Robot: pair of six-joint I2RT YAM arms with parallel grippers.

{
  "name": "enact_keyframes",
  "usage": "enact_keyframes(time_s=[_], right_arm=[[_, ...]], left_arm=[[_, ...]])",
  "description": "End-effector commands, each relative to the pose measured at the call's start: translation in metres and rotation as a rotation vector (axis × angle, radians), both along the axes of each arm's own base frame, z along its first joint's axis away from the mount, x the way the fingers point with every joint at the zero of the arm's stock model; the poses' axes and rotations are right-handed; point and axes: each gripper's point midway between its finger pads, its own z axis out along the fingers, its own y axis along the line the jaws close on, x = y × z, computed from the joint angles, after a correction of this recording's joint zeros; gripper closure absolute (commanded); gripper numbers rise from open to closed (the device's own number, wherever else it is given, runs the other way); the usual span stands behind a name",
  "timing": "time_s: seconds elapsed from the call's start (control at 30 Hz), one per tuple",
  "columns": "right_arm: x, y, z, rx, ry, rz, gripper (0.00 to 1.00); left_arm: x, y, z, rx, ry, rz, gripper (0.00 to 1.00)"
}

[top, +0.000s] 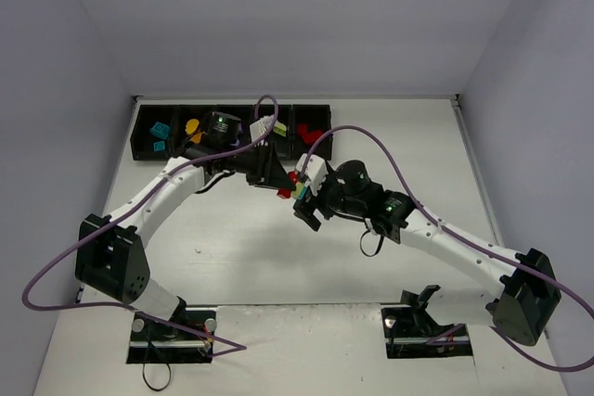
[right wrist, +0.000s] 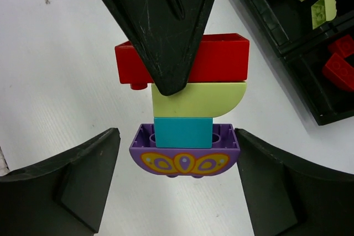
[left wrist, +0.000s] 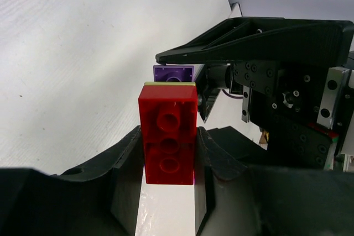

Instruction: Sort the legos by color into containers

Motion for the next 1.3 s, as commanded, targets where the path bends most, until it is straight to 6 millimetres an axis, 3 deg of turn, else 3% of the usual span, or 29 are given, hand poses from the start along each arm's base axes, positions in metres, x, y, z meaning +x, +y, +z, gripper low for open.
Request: enact_keyframes(time_s=[0.0,0.3,0.47,0.73,1.0,1.27], right_arm=[[0.018,0.007,0.052,0.105,-0.108,-0.009,0.20],[0.042,0.001,0.072,0.128,-0.142,-0.044,0.15],[0.045,0.006,0.076,0.133,-0.147,-0.003,0.18],[0.042,0.015,0.068,0.132,-0.122,0.050,0.24],[0.047,0.021,0.064,0.122,-0.113,0.063,0.28],[0.046,0.008,0.078,0.143,-0.110,0.070,0.19]], left_arm=[[0.014,-0.005,0.032,-0.035,-0.106,0.024,1.00],[0.022,-0.005,0.039,-0.026,-0.116,0.074,1.00],[0.024,-0.006,0.043,-0.039,-0.111,0.090,1.00],[0.025,-0.007,0.052,-0.061,-0.109,0.104,1.00],[0.022,-0.008,0.049,-0.059,-0.102,0.100,1.00],[0.020,-0.003,0.042,-0.029,-0.228,0.040,1.00]])
